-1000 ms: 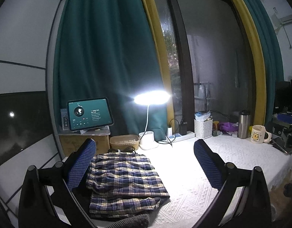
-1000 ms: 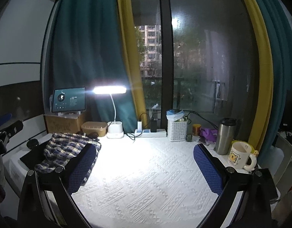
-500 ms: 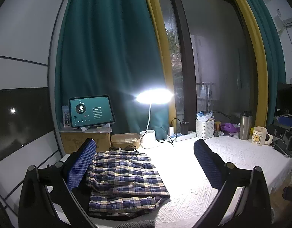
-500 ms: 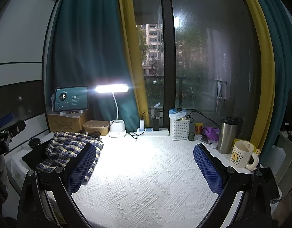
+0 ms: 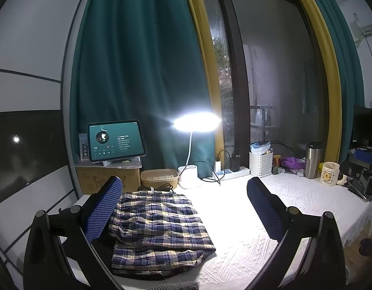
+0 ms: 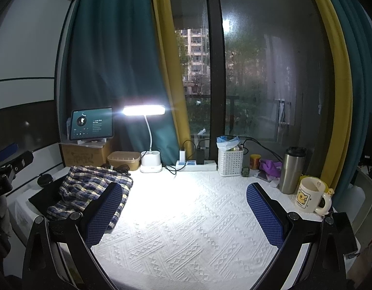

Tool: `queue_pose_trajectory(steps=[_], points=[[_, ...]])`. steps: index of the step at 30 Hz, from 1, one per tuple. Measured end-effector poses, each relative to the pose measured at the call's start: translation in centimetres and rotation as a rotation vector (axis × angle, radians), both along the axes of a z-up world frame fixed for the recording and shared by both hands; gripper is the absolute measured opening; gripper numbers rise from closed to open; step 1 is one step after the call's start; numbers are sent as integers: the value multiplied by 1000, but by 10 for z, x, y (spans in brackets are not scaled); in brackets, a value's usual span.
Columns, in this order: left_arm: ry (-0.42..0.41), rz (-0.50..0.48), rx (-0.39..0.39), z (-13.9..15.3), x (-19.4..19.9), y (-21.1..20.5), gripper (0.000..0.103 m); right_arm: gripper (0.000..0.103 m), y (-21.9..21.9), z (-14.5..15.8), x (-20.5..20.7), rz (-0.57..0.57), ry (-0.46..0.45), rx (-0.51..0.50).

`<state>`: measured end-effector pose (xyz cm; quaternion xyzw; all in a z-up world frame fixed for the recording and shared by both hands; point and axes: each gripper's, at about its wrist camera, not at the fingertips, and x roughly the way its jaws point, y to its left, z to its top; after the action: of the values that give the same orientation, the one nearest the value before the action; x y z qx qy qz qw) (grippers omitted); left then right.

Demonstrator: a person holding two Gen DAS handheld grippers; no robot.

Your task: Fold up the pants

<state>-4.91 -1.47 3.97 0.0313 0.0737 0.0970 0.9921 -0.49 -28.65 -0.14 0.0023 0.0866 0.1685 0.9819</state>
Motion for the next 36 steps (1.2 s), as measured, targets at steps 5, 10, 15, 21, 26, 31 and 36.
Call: queue_pose_trajectory(steps=[5, 10, 15, 21, 26, 31, 36], points=[[0, 0, -2, -1, 1, 0, 102, 103, 1, -1, -1, 1, 2, -2], [-2, -2, -4, -1, 1, 1, 102, 103, 1, -1, 0, -1, 3, 0], [0, 4, -5, -1, 1, -1, 102, 103, 1, -2, 0, -2, 5, 0], [-2, 5, -7, -1, 1, -1, 102, 103, 2, -2, 0, -1, 6, -3], [-2, 6, -8, -1, 1, -2, 102, 103, 4, -4, 0, -1, 9, -6], [-1, 9, -9, -2, 1, -2, 102, 103, 5, -5, -1, -2, 13, -8], [-2, 14, -11, -2, -1, -3, 102, 103, 9, -7, -1, -1, 16, -12]])
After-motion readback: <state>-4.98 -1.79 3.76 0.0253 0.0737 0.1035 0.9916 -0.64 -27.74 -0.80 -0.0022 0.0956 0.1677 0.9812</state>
